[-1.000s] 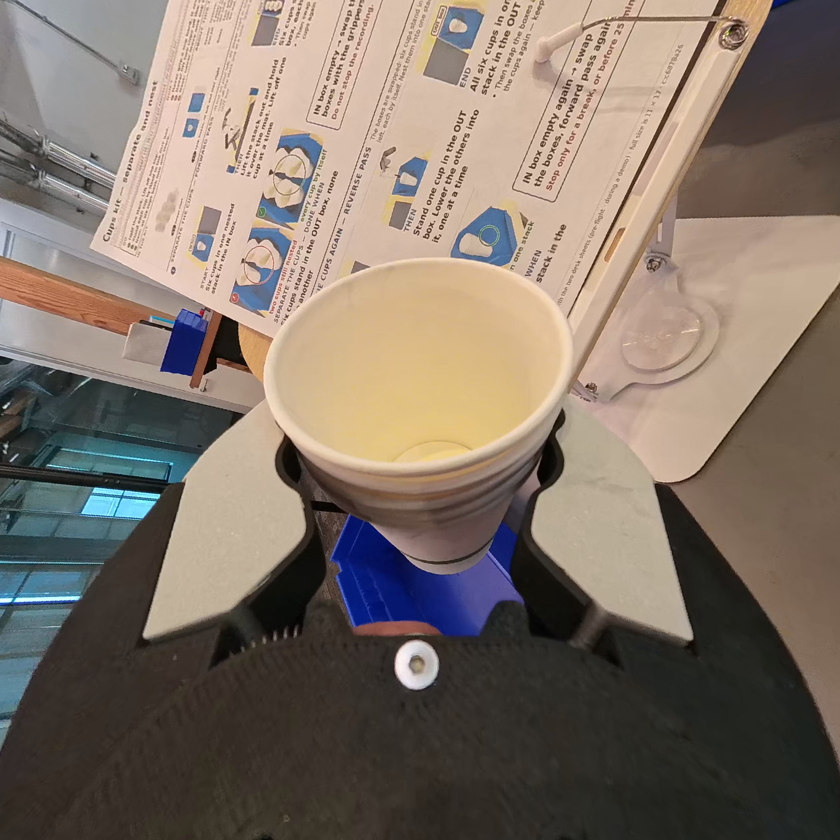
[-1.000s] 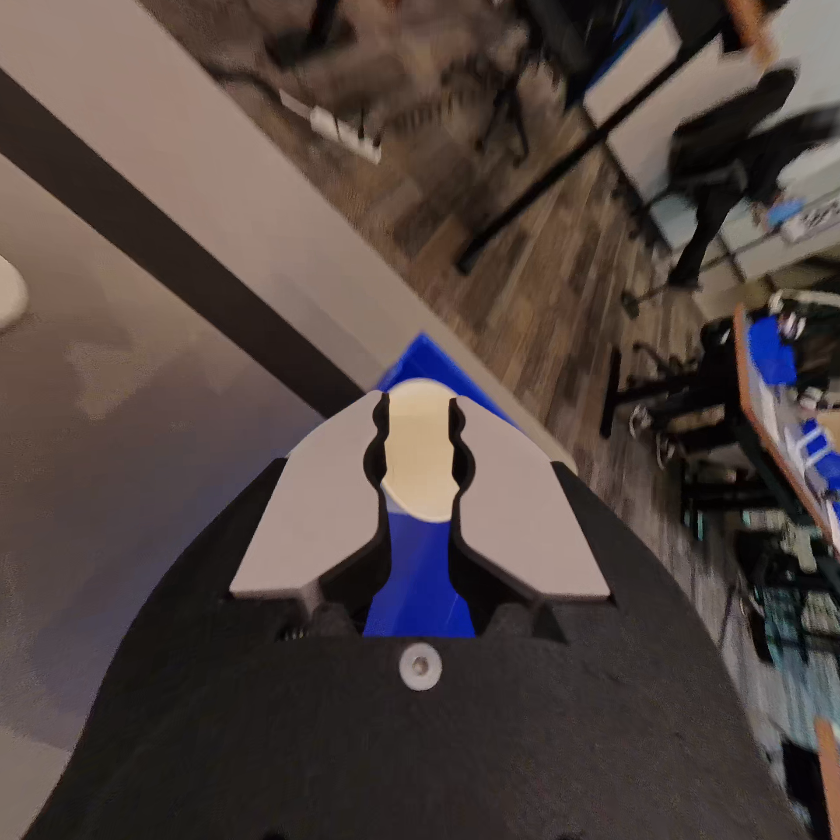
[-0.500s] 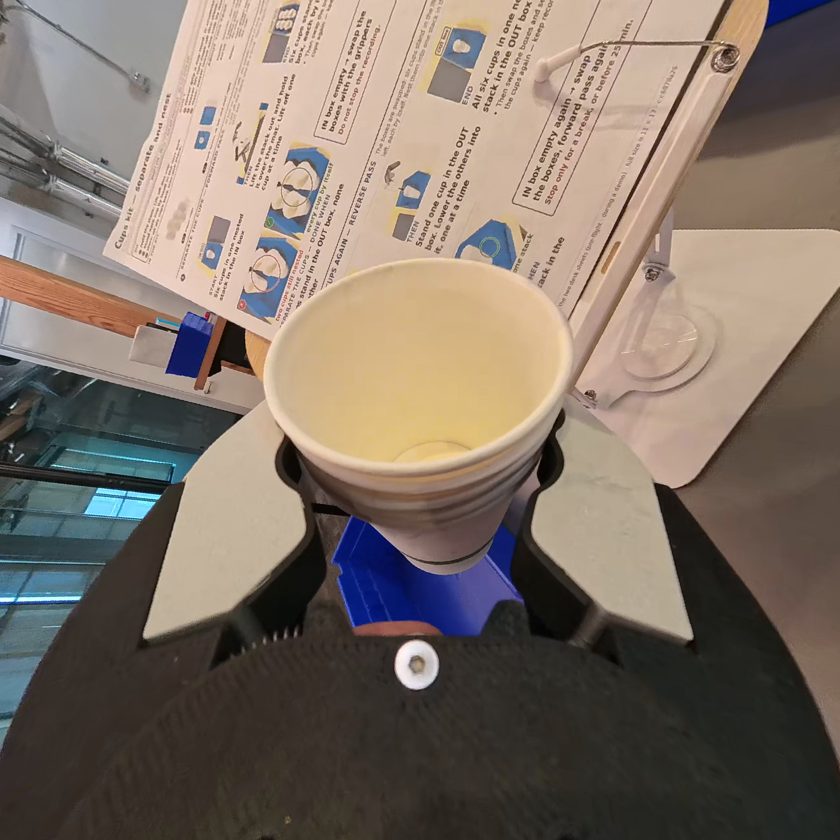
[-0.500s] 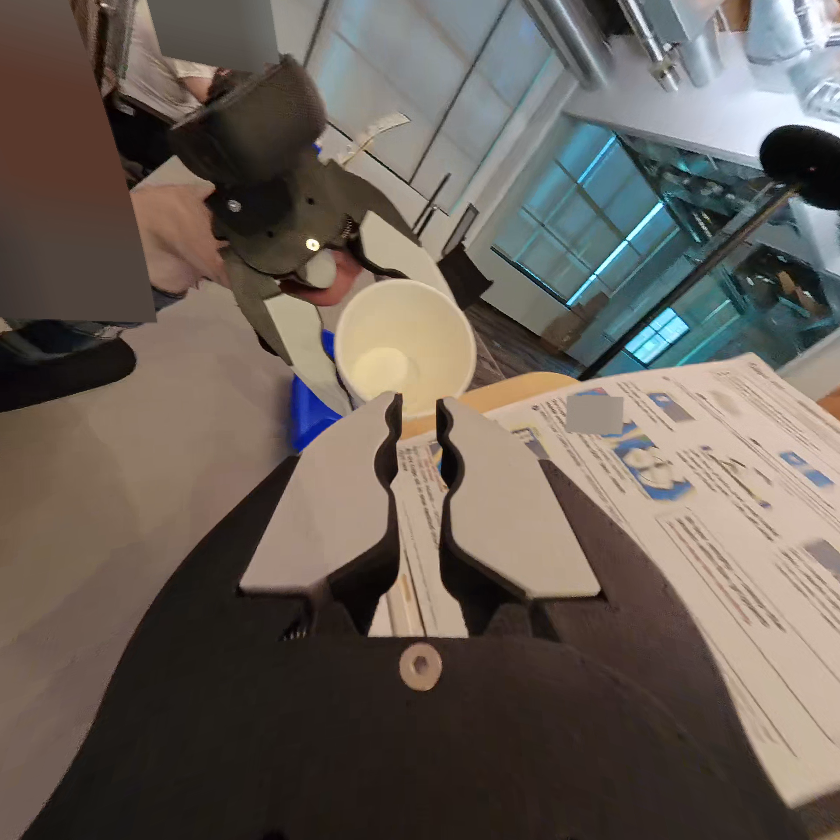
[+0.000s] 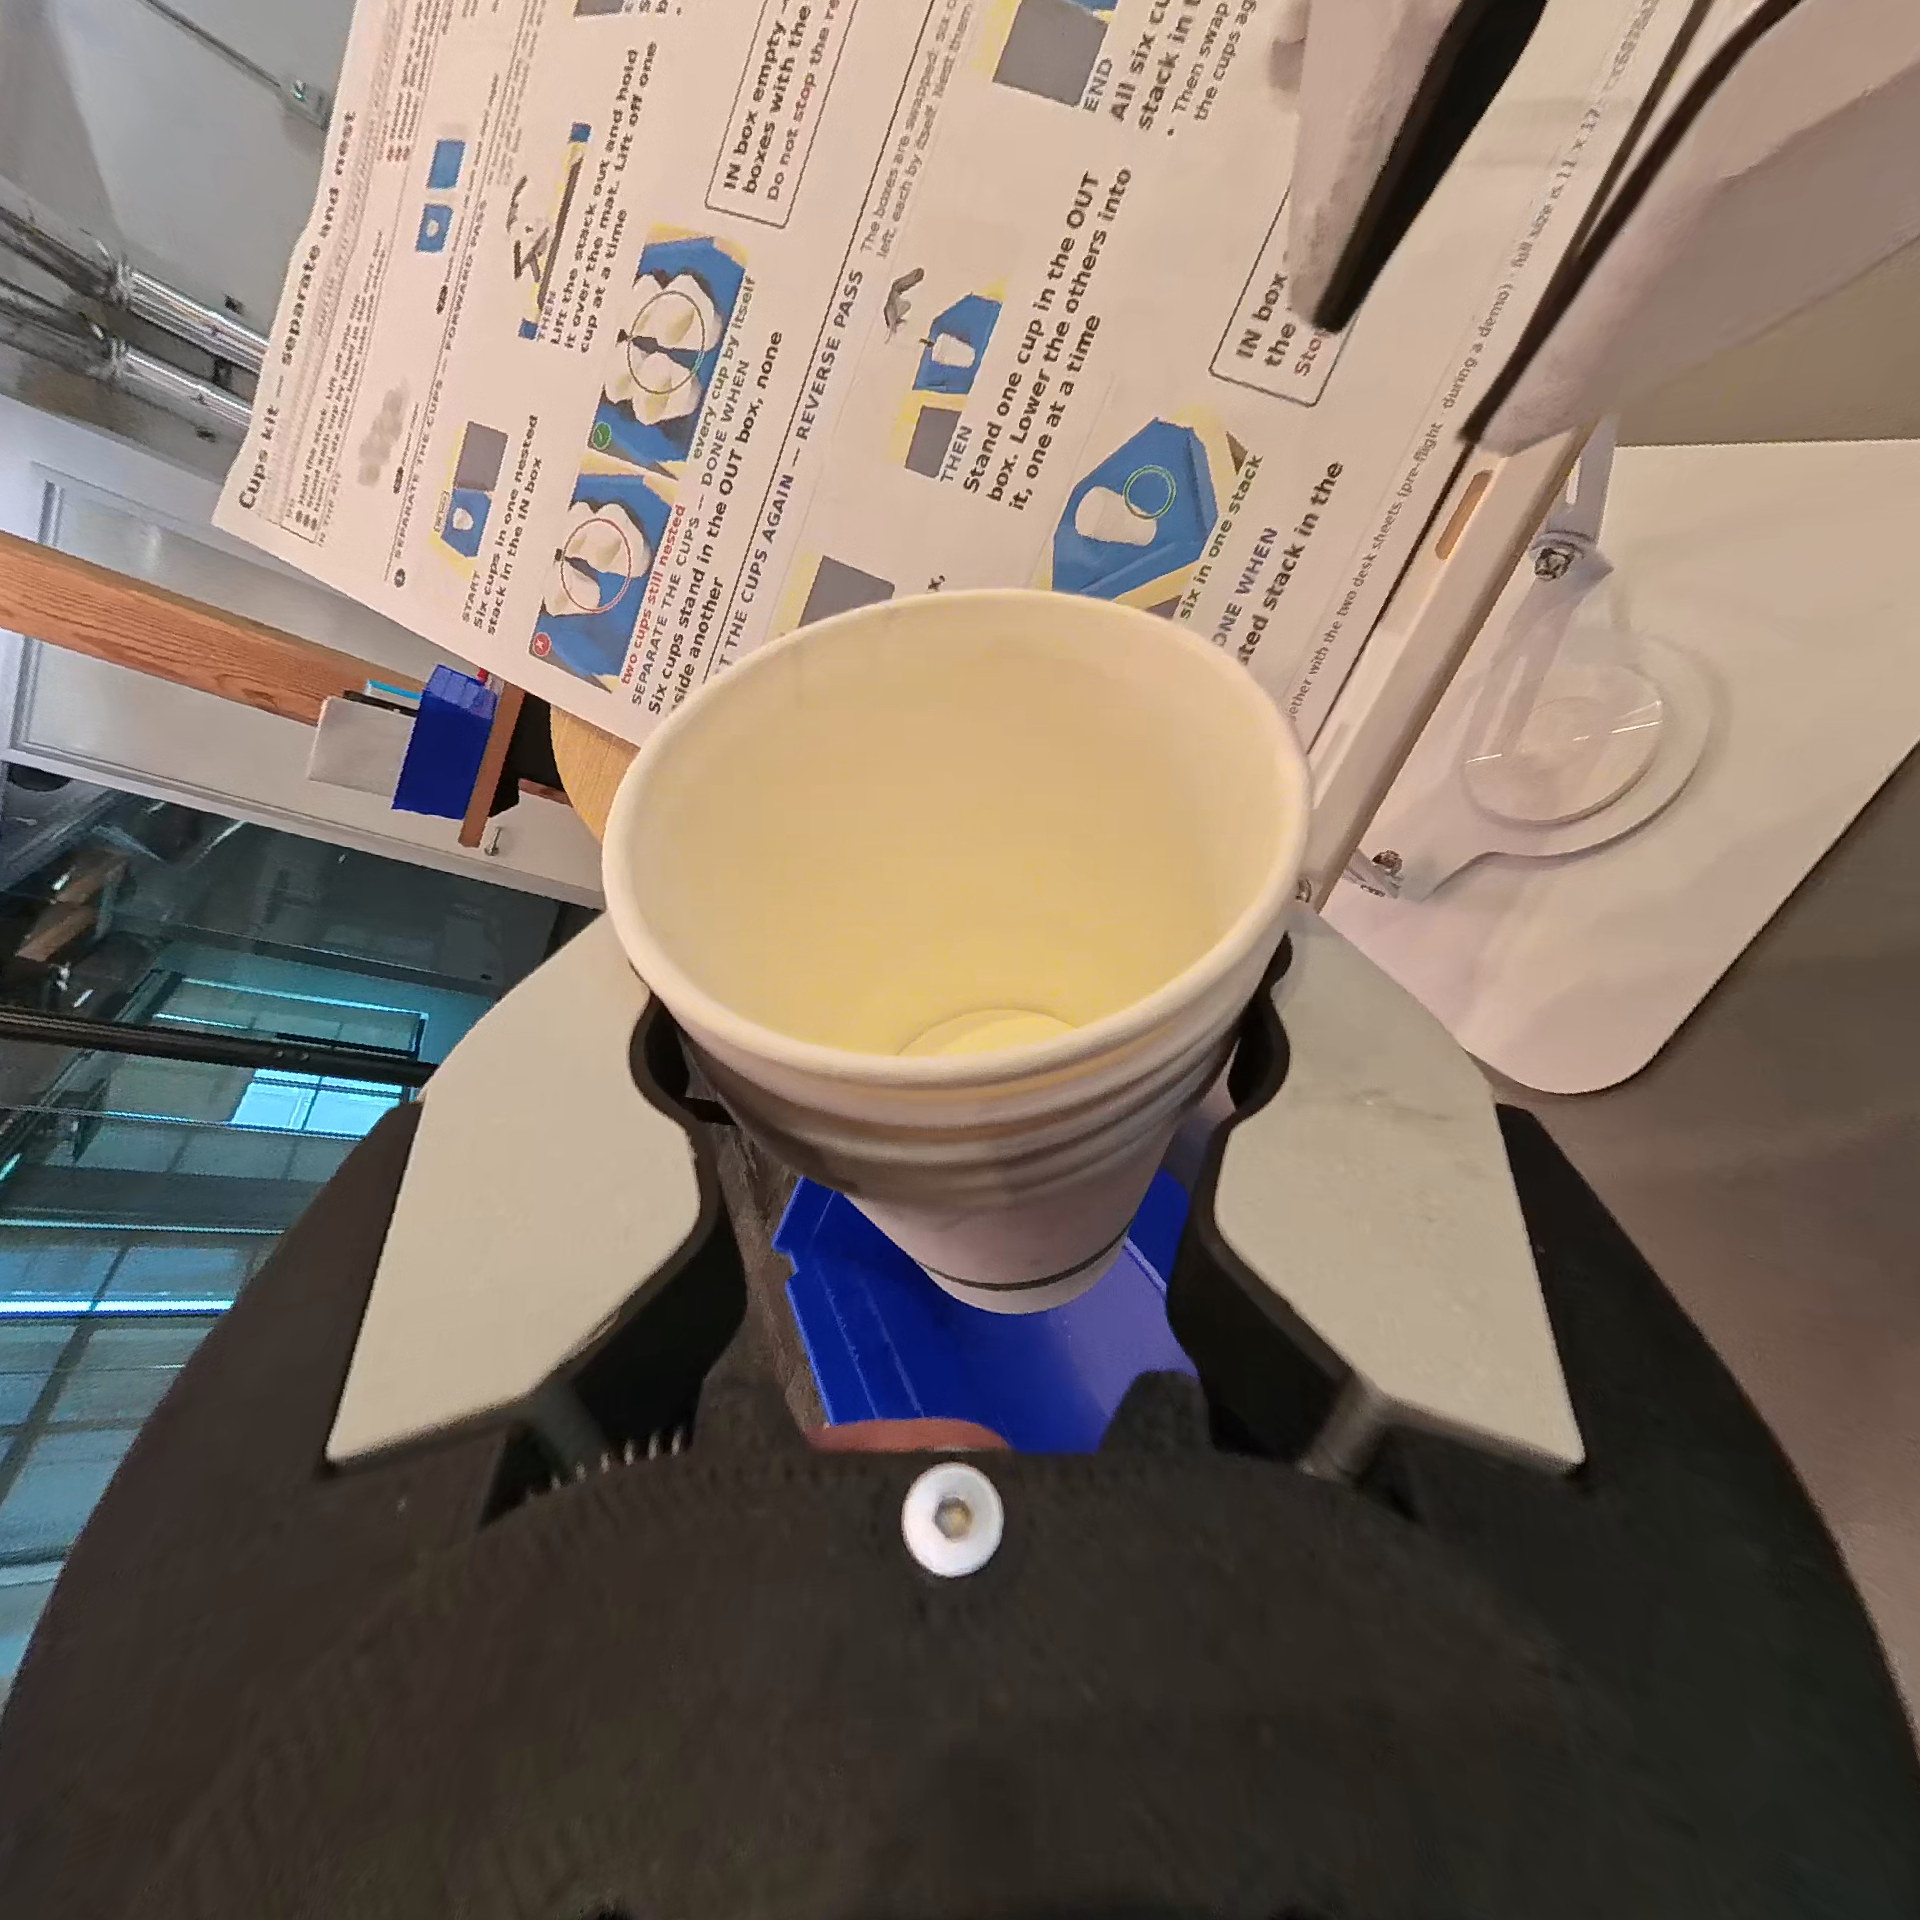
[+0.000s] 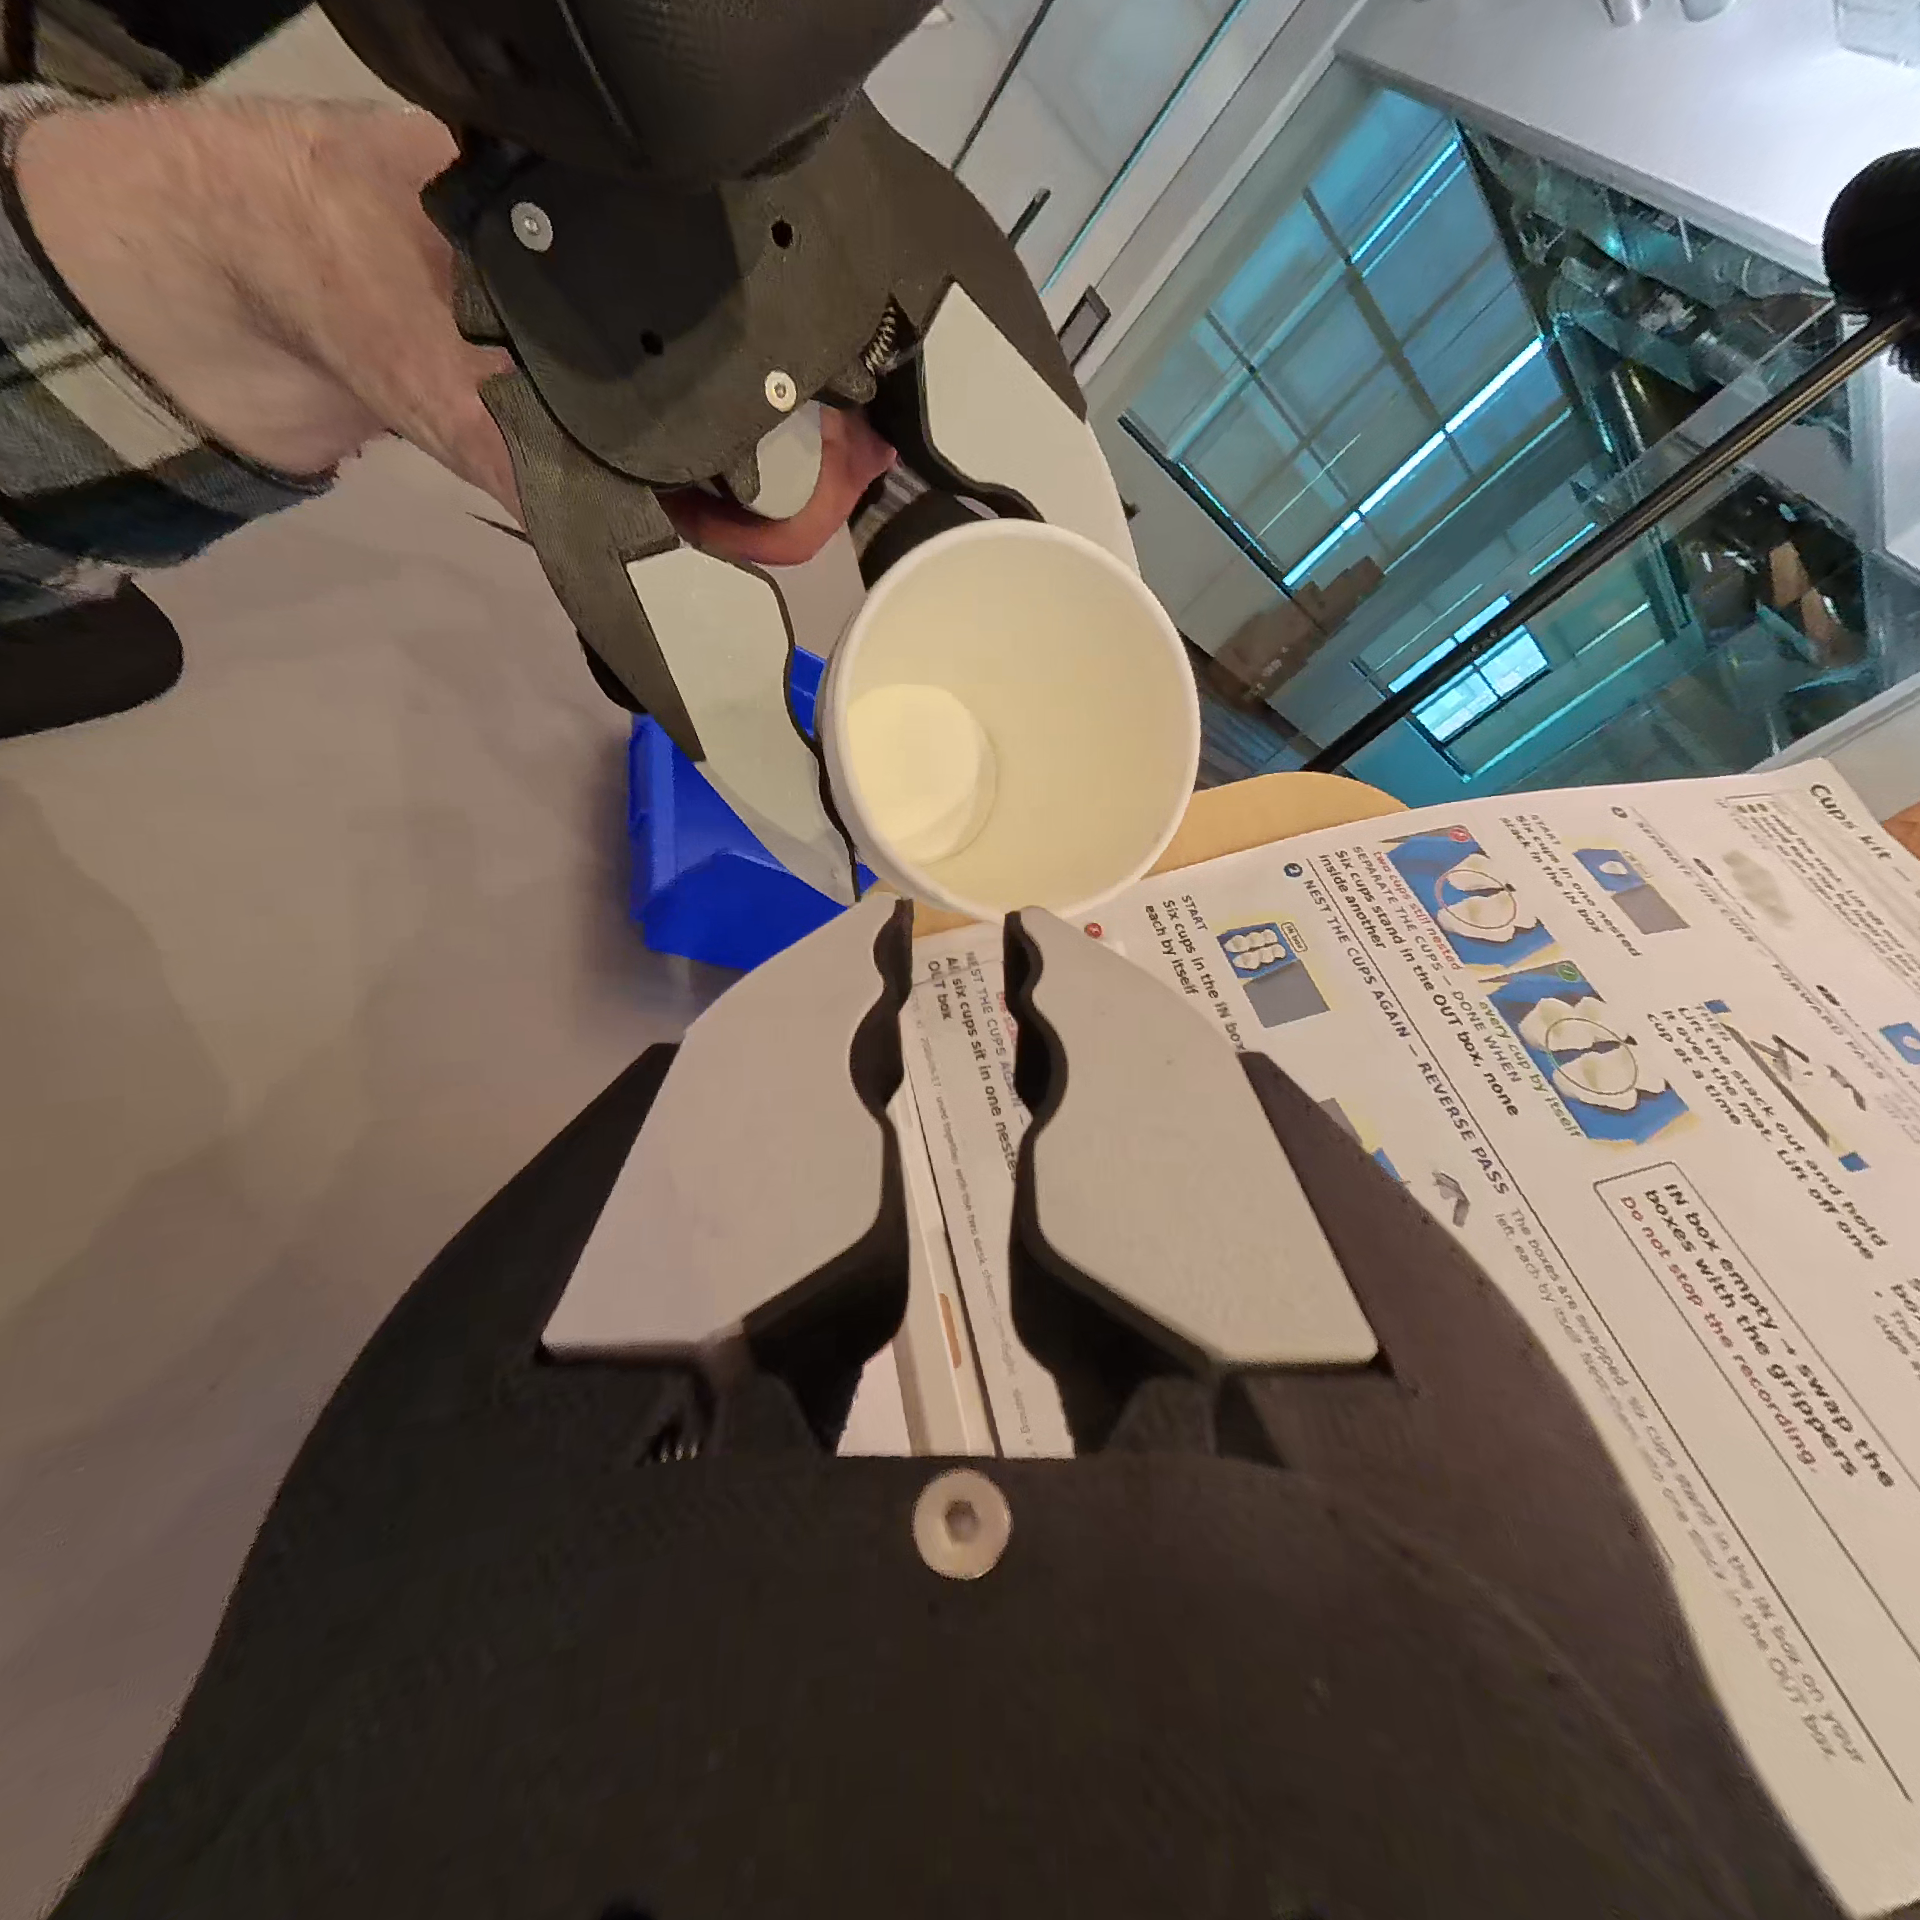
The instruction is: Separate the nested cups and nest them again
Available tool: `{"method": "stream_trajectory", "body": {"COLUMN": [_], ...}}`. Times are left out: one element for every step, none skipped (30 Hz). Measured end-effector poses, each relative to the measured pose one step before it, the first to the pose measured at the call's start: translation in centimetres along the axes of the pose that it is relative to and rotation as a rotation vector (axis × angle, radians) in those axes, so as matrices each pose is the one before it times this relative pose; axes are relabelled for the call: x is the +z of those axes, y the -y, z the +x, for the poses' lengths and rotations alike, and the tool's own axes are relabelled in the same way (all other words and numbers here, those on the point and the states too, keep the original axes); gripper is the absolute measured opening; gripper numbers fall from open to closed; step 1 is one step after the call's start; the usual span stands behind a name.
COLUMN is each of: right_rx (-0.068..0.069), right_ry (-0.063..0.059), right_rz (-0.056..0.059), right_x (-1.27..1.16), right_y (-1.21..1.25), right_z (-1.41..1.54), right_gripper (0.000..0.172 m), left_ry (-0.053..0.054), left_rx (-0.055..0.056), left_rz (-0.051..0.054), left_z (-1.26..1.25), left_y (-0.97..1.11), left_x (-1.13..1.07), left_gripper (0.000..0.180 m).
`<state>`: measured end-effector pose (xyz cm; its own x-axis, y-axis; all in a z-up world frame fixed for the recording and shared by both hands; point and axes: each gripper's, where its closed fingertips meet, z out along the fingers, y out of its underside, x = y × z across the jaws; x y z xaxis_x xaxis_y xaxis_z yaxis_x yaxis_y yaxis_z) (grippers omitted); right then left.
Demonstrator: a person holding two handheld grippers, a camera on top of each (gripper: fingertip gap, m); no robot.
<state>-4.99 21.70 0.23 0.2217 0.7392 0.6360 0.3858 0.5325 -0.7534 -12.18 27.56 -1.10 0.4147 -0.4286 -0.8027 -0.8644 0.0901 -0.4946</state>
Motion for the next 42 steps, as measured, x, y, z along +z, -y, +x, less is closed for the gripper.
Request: {"method": "stream_trajectory", "body": {"right_rx": [-0.0094,-0.0055,-0.0053,-0.0064,-0.0057,-0.0035,-0.0035,-0.0048,-0.0055,-0.0052,-0.0032,0.0001,0.0005,-0.0013,-0.0018,-0.0009,-0.0001,0.0001,0.0005,0.0005,0.0007,0.0005,0.0004,-0.0002,-0.0009,-0.0015,-0.0011,0.001,0.0027,0.0021,0.0008,0.001,0.0019,0.0027,0.0021,0.0011,0.0011,0.0009,0.0001,0.0001,0.0012,0.0003], "right_ry": [-0.0049,-0.0071,-0.0081,-0.0042,-0.0037,-0.0049,-0.0035,-0.0045,-0.0065,-0.0048,-0.0014,0.0004,0.0003,0.0,0.0,0.0,0.0005,0.0007,0.0009,0.0005,0.0,0.0,0.001,0.0011,-0.0003,-0.0018,-0.001,0.0003,0.0019,0.0021,0.0006,0.0007,0.0022,0.0034,0.0047,0.0053,0.0059,0.0062,0.0067,0.0063,0.0042,0.0035], "right_rz": [-0.0129,-0.007,-0.0057,-0.0082,-0.0058,-0.0024,-0.0031,-0.0054,-0.006,-0.0045,-0.0023,-0.0016,-0.0017,-0.002,-0.0027,-0.0021,-0.0011,-0.0007,-0.0008,-0.0005,-0.0007,-0.0004,-0.0002,-0.0003,0.0,0.0021,0.0044,0.0055,0.006,0.0057,0.0049,0.0046,0.0052,0.0051,0.0069,0.0097,0.0097,0.0095,0.0118,0.0132,0.0114,0.0101], "right_x": [0.034,0.005,0.003,0.035,0.015,-0.007,-0.011,-0.008,-0.016,-0.005,0.007,0.019,0.036,0.05,0.051,0.054,0.036,0.03,0.013,0.013,0.015,0.002,0.004,0.022,0.007,-0.013,-0.026,-0.064,-0.07,-0.068,-0.073,-0.055,-0.04,-0.02,0.003,0.004,0.022,0.027,0.018,0.006,0.01,-0.008], "right_y": [-0.179,-0.091,-0.08,-0.103,-0.066,-0.003,0.004,-0.039,-0.049,-0.029,-0.009,-0.012,-0.028,-0.048,-0.054,-0.054,-0.03,-0.03,-0.016,-0.03,-0.03,-0.019,-0.008,-0.007,0.02,0.044,0.106,0.136,0.154,0.137,0.127,0.11,0.115,0.094,0.13,0.165,0.189,0.197,0.246,0.285,0.27,0.257], "right_z": [0.039,0.086,0.084,0.031,0.019,0.046,0.026,0.053,0.069,0.046,-0.003,-0.006,-0.018,-0.01,-0.022,-0.006,-0.006,-0.008,-0.004,0.004,0.023,0.027,-0.009,-0.018,-0.008,0.008,-0.001,-0.004,-0.006,-0.019,0.009,0.011,-0.023,-0.048,-0.085,-0.118,-0.148,-0.16,-0.187,-0.196,-0.15,-0.126], "right_gripper": [0.017,0.017,0.017,0.017,0.017,0.017,0.017,0.017,0.017,0.017,0.017,0.017,0.017,0.017,0.017,0.017,0.017,0.017,0.017,0.017,0.017,0.017,0.017,0.017,0.017,0.017,0.016,0.016,0.016,0.016,0.016,0.016,0.016,0.016,0.016,0.016,0.016,0.016,0.016,0.016,0.016,0.016], "left_ry": [0.004,0.0049,0.0055,0.004,0.0038,0.0037,0.0051,0.0025,0.0015,0.0014,0.0006,-0.001,-0.0016,-0.0013,-0.0012,-0.002,-0.0013,-0.001,-0.0005,0.0004,0.0003,0.0003,0.0008,0.0007,-0.0003,-0.0011,-0.0024,-0.0021,-0.0028,-0.0002,0.001,0.0006,-0.0017,-0.0008,0.0,-0.0012,-0.0024,-0.001,-0.0013,-0.0033,-0.0026,-0.0036], "left_rx": [0.0027,0.0022,0.0008,0.0003,-0.0006,-0.0012,-0.0012,-0.0004,0.0003,0.0,0.0005,0.0007,0.0005,0.0001,-0.0003,0.001,0.0008,-0.0008,-0.0002,-0.0003,-0.0009,-0.0002,0.0004,0.0004,0.0002,-0.0003,-0.001,-0.0012,-0.0015,0.0025,0.0031,0.0016,0.001,0.001,0.0012,0.0011,0.0001,0.0002,0.0012,0.0015,0.0012,0.0005], "left_rz": [-0.0028,-0.0022,-0.0009,-0.0001,0.0007,0.0,-0.0014,-0.0022,-0.0005,0.0,-0.0006,0.0,0.0012,0.001,-0.0002,-0.001,-0.0006,-0.0002,-0.0004,-0.0007,-0.0001,0.0005,-0.0001,0.0,0.0011,0.0013,0.0009,0.0014,-0.0015,-0.0028,-0.0025,-0.0004,0.0016,0.0023,0.001,0.0014,0.0017,0.0006,0.0005,0.0007,0.0019,0.0015], "left_z": [-0.048,-0.064,-0.101,-0.091,-0.106,-0.101,-0.124,-0.076,-0.034,-0.027,0.001,0.033,0.047,0.032,0.034,0.052,0.031,0.01,0.0,-0.019,-0.018,-0.01,-0.014,-0.007,0.015,0.024,0.046,0.049,0.056,0.054,0.042,0.039,0.064,0.057,0.029,0.048,0.067,0.04,0.065,0.097,0.096,0.105], "left_y": [-0.035,-0.031,-0.004,0.001,-0.004,-0.013,-0.039,-0.043,-0.012,0.012,0.003,0.015,0.024,0.026,0.003,-0.023,-0.021,-0.019,-0.021,-0.028,-0.014,0.004,0.006,0.016,0.039,0.033,0.036,0.037,-0.001,-0.014,-0.001,0.034,0.071,0.082,0.046,0.046,0.048,0.032,0.018,0.052,0.061,0.068], "left_x": [0.046,0.002,-0.028,-0.061,-0.079,-0.084,-0.063,-0.048,-0.043,-0.024,-0.02,-0.01,0.01,0.016,0.028,0.05,0.048,0.026,0.025,0.008,0.0,-0.011,-0.022,-0.018,-0.018,-0.018,-0.01,0.006,0.028,0.025,0.02,0.004,-0.006,-0.01,-0.006,0.009,0.02,0.031,0.031,0.028,0.016,0.022], "left_gripper": [0.104,0.104,0.104,0.104,0.104,0.104,0.104,0.104,0.104,0.104,0.104,0.104,0.104,0.104,0.104,0.104,0.104,0.104,0.104,0.104,0.104,0.104,0.104,0.104,0.104,0.104,0.104,0.104,0.104,0.103,0.104,0.104,0.103,0.104,0.103,0.103,0.104,0.104,0.104,0.104,0.104,0.104]}}
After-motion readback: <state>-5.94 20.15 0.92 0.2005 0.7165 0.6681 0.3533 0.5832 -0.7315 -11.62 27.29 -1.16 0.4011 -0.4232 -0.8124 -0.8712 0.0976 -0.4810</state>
